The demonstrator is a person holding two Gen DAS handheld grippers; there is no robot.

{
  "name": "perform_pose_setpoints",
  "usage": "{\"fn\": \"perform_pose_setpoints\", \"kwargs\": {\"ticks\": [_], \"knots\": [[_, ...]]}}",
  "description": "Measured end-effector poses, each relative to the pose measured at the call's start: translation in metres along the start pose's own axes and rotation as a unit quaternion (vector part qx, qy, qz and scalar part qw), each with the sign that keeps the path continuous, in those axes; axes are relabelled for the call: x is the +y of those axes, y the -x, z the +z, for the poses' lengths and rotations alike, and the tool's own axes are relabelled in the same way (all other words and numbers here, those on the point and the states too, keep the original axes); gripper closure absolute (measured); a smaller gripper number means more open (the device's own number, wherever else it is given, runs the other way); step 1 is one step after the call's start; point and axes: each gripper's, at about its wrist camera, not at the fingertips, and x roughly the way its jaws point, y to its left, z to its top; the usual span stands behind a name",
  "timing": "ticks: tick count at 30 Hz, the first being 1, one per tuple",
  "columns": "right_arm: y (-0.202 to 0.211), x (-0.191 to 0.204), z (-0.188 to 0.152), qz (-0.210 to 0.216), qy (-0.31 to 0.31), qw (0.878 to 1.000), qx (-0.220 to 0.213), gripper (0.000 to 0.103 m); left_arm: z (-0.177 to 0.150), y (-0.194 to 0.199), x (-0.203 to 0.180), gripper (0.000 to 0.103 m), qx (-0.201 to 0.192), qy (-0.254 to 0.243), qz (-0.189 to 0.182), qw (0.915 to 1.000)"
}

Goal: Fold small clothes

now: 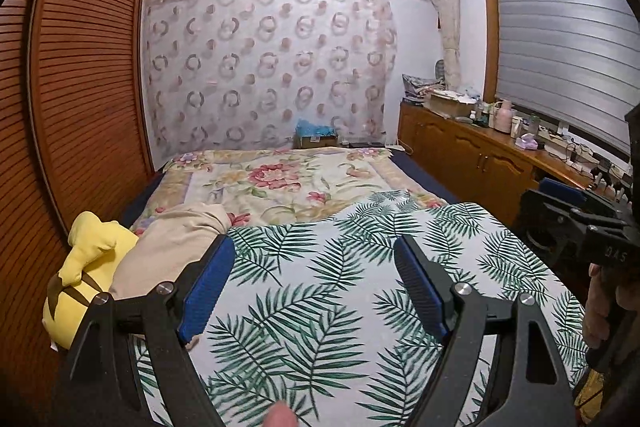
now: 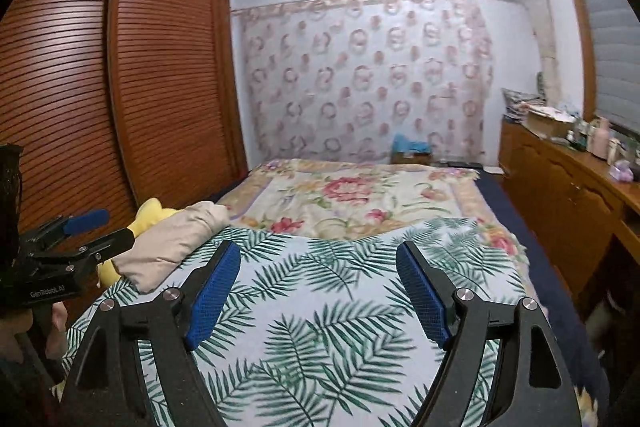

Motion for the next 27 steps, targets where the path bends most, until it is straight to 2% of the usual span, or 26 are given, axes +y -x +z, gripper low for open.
{"fn": "perform_pose_setpoints", "kwargs": {"ticks": [4, 10, 27], "knots": [[-0.001, 0.008, -0.003, -0.011, -0.006, 1.000, -0.004, 0.021, -0.001, -0.001, -0.006, 0.021, 0.005, -0.005, 0.007, 1.0000], [-0.005, 0.014, -0.006, -0.027, -0.006, 1.000, -0.007, 0.021, -0.003, -0.001, -0.007, 0.021, 0.006, -0.002, -0.004, 1.0000], [-0.003, 0.000, -0.012, -0.024, -0.010, 1.000, -0.009, 0.021, -0.005, 0.000, -0.001, 0.021, 0.004, 0.006, 0.005, 1.0000]]}}
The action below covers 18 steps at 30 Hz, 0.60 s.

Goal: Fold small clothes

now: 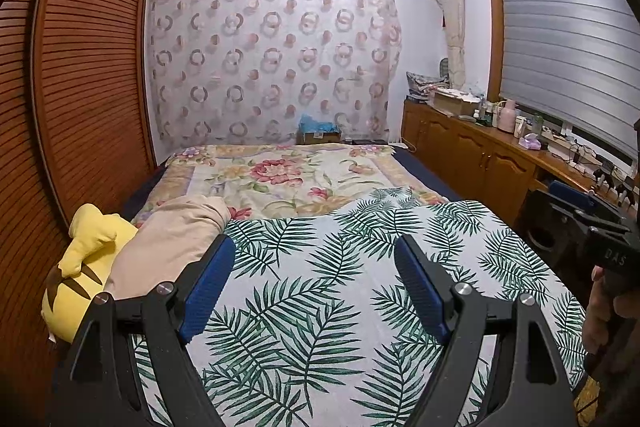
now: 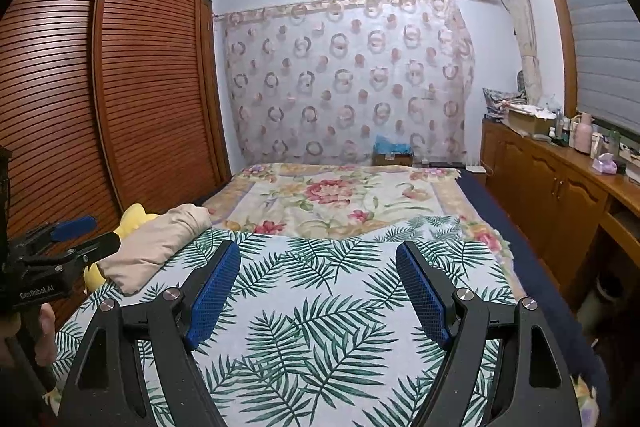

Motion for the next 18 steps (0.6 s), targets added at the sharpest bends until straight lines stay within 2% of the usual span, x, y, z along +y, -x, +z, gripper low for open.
{"fn": "perform_pose_setpoints", "kwargs": {"ticks": [18], "knots": [[0.0075, -0.0069, 0.0010, 0.003, 0.003, 1.000, -0.002, 0.021, 0.0062, 0.0067, 0.0047, 0.021, -0.008, 0.004, 0.007, 0.9999]]}}
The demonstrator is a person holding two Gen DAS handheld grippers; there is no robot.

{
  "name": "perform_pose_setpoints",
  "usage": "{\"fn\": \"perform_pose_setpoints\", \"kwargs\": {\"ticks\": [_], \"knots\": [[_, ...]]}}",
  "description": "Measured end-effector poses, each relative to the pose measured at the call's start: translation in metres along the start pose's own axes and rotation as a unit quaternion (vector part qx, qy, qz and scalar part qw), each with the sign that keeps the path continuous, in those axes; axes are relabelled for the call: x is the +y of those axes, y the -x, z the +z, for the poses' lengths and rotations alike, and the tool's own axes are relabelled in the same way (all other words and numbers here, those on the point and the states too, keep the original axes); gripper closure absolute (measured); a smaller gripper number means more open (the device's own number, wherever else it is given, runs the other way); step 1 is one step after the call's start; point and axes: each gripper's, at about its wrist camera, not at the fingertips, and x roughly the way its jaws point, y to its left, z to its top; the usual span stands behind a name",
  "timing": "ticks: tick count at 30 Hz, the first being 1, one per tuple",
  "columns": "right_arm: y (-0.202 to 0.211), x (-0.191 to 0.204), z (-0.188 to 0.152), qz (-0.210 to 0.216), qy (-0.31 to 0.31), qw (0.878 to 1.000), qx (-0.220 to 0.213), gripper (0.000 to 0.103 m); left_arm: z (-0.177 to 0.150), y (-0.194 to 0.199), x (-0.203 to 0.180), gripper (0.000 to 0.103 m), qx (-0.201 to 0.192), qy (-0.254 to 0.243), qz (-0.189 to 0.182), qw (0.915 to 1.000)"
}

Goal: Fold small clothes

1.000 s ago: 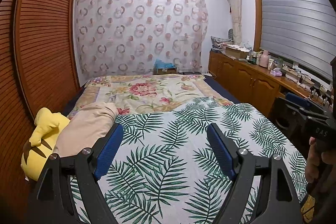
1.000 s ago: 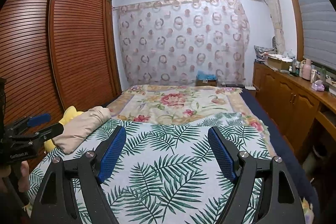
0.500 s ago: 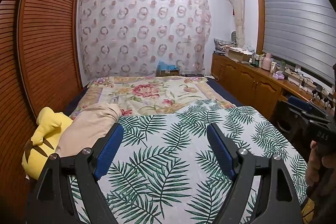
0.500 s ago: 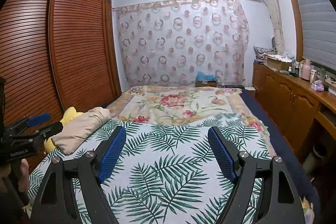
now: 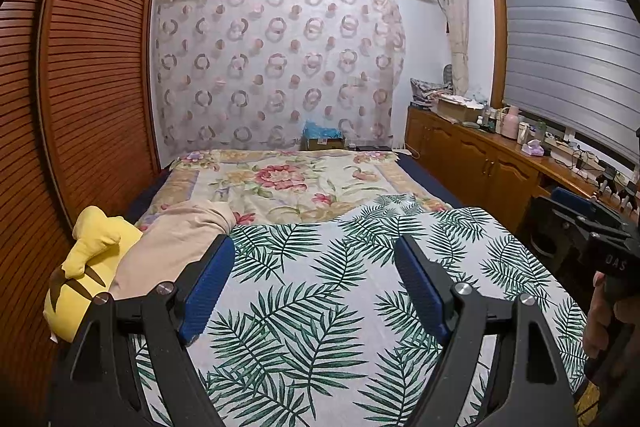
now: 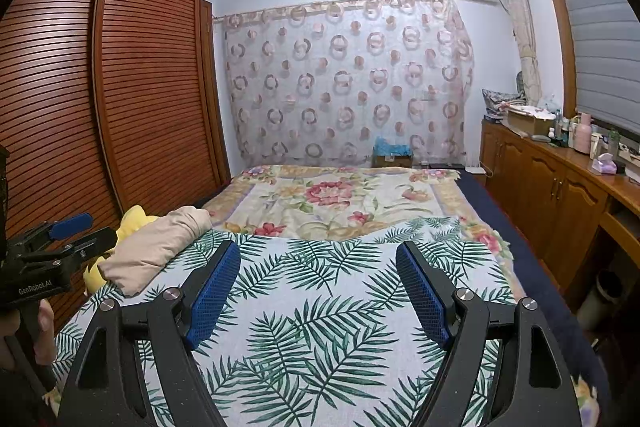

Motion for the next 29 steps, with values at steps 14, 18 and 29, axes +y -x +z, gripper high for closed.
{"fn": "perform_pose_setpoints", "kwargs": {"ticks": [14, 18, 29], "knots": [[0.0036, -0.0038, -0.0008, 0.003, 0.003, 1.000, -0.001, 0.021, 0.0006, 0.0003, 0.0014, 0.021, -0.001, 0.000, 0.000, 1.0000], [0.0045, -0.0049, -0.0005, 0.002, 0.003, 1.000, -0.002, 0.021, 0.0000, 0.0003, 0.0014, 0.021, -0.002, -0.001, 0.000, 1.0000], [0.0057, -0.0082, -0.0011, 0.006, 0.002, 1.000, -0.002, 0.021, 0.0002, 0.0006, 0.0023, 0.021, -0.002, 0.000, 0.001, 1.0000]]}}
